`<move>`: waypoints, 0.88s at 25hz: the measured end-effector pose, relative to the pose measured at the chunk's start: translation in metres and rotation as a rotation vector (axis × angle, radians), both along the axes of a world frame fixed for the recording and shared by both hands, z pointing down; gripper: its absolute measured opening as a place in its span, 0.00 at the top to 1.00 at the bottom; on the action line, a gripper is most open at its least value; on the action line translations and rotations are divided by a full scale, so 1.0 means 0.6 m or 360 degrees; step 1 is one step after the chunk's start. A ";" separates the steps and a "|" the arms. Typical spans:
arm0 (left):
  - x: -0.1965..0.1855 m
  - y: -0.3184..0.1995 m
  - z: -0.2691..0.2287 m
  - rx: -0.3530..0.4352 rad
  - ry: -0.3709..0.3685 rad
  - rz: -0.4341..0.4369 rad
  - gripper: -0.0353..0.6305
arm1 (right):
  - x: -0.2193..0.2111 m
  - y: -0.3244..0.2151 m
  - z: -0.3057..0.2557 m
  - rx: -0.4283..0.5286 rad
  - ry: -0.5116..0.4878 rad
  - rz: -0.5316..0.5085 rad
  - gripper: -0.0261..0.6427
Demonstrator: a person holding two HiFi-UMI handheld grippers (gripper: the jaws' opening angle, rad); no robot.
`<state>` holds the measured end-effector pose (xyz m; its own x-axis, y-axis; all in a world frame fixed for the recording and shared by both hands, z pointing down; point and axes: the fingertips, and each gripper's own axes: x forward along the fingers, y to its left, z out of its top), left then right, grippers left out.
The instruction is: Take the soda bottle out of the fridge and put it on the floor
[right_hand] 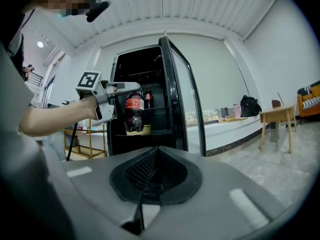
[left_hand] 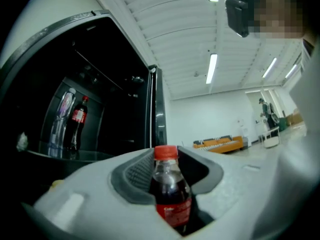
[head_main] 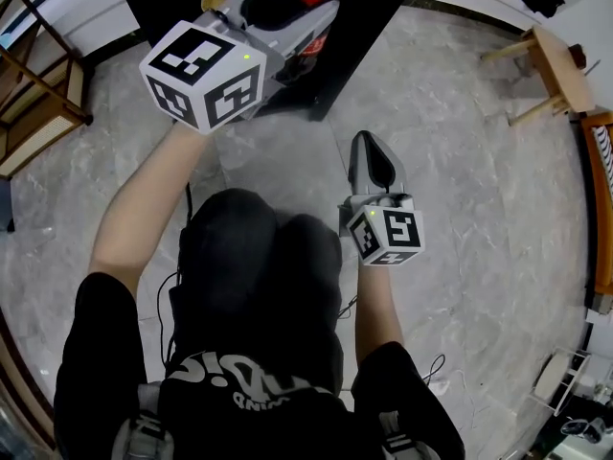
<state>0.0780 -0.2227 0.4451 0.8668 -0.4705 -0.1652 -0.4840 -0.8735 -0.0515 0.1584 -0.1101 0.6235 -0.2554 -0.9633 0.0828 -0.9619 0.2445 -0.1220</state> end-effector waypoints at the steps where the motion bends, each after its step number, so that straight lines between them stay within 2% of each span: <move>1: 0.003 0.000 0.020 -0.0008 -0.0007 0.0005 0.72 | 0.000 -0.004 0.012 -0.0001 0.0002 -0.0009 0.97; 13: 0.023 -0.009 0.251 -0.0074 -0.0080 -0.0018 0.73 | 0.011 -0.027 0.191 -0.0029 -0.0043 -0.0115 0.97; 22: 0.035 -0.006 0.433 -0.0137 -0.0048 -0.0001 0.73 | 0.005 -0.023 0.336 -0.0078 -0.0060 -0.0181 0.97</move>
